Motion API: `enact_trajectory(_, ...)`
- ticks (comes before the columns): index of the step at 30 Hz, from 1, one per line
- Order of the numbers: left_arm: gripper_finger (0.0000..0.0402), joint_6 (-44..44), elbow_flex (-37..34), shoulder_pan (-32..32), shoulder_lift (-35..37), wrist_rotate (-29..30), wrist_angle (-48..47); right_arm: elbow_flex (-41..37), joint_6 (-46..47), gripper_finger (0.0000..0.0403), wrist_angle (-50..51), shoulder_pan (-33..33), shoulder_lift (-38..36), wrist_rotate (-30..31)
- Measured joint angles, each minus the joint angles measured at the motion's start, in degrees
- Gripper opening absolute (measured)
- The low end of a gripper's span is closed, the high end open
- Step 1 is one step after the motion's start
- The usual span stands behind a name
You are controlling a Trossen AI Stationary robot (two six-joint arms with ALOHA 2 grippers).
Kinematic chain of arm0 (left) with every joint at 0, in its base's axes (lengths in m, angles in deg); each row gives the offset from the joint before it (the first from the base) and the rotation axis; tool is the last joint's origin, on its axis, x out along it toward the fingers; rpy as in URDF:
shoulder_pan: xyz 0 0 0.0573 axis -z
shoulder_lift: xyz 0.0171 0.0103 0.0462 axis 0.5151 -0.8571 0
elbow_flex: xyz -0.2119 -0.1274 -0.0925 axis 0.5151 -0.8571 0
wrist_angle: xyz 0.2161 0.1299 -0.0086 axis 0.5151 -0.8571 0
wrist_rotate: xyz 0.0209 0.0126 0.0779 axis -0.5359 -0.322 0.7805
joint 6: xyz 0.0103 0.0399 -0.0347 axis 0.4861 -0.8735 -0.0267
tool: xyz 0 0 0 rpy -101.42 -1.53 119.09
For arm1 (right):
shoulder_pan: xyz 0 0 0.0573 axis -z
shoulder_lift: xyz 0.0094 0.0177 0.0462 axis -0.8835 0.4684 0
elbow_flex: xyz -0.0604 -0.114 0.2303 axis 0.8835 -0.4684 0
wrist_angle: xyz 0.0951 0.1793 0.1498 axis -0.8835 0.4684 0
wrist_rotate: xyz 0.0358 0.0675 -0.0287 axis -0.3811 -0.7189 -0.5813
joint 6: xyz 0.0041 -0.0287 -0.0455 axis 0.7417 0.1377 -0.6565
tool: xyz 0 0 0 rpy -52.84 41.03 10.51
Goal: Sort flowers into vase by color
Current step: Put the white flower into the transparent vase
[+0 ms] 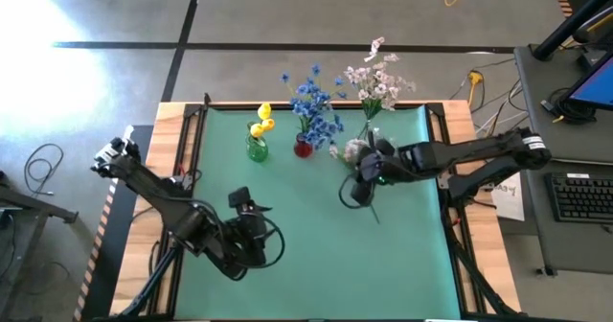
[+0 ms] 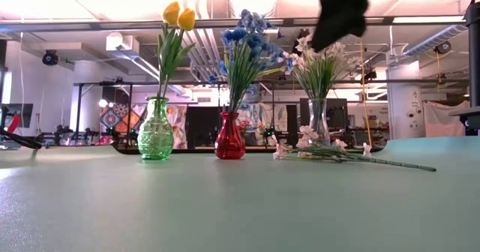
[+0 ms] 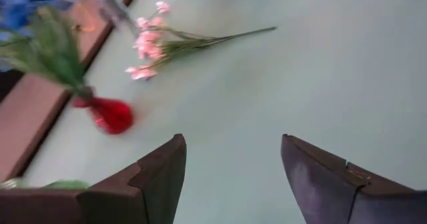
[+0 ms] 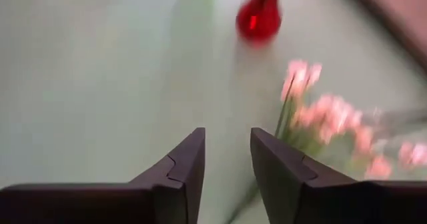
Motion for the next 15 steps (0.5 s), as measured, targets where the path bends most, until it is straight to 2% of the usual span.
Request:
enact_trajectory(4, 0.023, -1.8, -4.7, 0.0, 0.0, -0.2, 9.2, -1.7, 6.4, 0.0133, 6.2, -1.8, -0.1, -3.2)
enact_trajectory(8, 0.023, -0.2, -8.8, 0.0, 0.0, 0.0, 14.9, -6.1, 10.4, 0.0169, 7.1, -2.3, -0.3, -6.5)
enact_trajectory(11, 0.023, 1.8, -11.6, 0.0, 0.0, 0.3, 17.5, -10.1, 12.6, 0.0204, 6.0, -2.0, -0.3, -5.8)
enact_trajectory(15, 0.023, 5.6, -13.8, 0.0, 0.0, 1.6, 17.9, -16.7, 15.5, 0.0246, -2.3, 0.3, -0.2, -1.9)
